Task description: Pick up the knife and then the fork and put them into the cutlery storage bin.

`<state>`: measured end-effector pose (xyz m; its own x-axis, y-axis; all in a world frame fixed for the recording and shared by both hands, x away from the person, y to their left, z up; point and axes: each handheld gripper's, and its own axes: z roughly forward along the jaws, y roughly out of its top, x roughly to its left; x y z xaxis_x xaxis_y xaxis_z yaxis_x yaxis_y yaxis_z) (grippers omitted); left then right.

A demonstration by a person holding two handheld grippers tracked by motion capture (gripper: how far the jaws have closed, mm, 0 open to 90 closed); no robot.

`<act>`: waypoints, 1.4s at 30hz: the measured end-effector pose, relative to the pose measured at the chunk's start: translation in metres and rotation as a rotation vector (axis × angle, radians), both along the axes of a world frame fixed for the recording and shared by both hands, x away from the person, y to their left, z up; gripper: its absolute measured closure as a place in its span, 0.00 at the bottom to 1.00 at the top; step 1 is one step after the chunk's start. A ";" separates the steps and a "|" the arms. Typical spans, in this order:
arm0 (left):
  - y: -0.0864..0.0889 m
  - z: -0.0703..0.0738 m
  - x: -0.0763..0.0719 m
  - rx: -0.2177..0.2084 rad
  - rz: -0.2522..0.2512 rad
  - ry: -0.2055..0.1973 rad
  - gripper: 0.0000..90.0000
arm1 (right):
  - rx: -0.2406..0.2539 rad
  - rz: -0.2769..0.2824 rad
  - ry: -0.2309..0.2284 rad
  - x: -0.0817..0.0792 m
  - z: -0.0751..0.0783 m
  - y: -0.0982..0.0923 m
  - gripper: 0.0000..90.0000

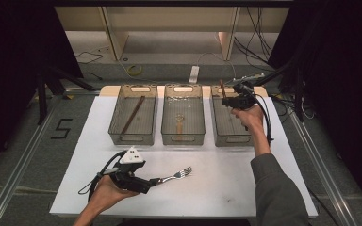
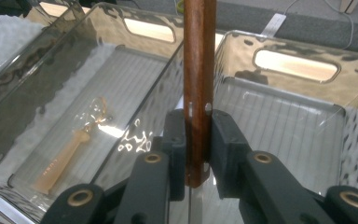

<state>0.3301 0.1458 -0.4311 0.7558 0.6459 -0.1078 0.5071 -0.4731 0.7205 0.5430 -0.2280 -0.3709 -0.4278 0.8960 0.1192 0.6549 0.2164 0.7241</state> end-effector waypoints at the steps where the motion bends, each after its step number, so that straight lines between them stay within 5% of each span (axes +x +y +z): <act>1: 0.000 0.000 0.000 0.002 0.001 0.001 0.19 | 0.000 -0.002 0.003 0.000 -0.001 0.000 0.86; 14: 0.000 0.000 0.001 0.008 0.001 -0.002 0.19 | 0.009 -0.023 0.062 0.000 -0.019 -0.002 0.84; 25: 0.001 -0.001 0.002 0.020 0.010 0.004 0.19 | 0.032 -0.003 0.044 -0.005 -0.007 0.000 0.56; 29: 0.000 -0.003 0.002 0.051 0.010 0.015 0.19 | 0.011 0.062 0.016 -0.017 0.000 0.005 0.46; 42: -0.005 -0.010 0.008 0.174 0.006 0.119 0.21 | 0.040 0.213 -0.099 -0.084 0.017 0.012 0.36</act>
<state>0.3383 0.1404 -0.4415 0.7405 0.6669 -0.0828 0.5870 -0.5819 0.5629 0.4591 -0.2160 -0.3535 -0.6182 0.7795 0.1009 0.5232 0.3122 0.7930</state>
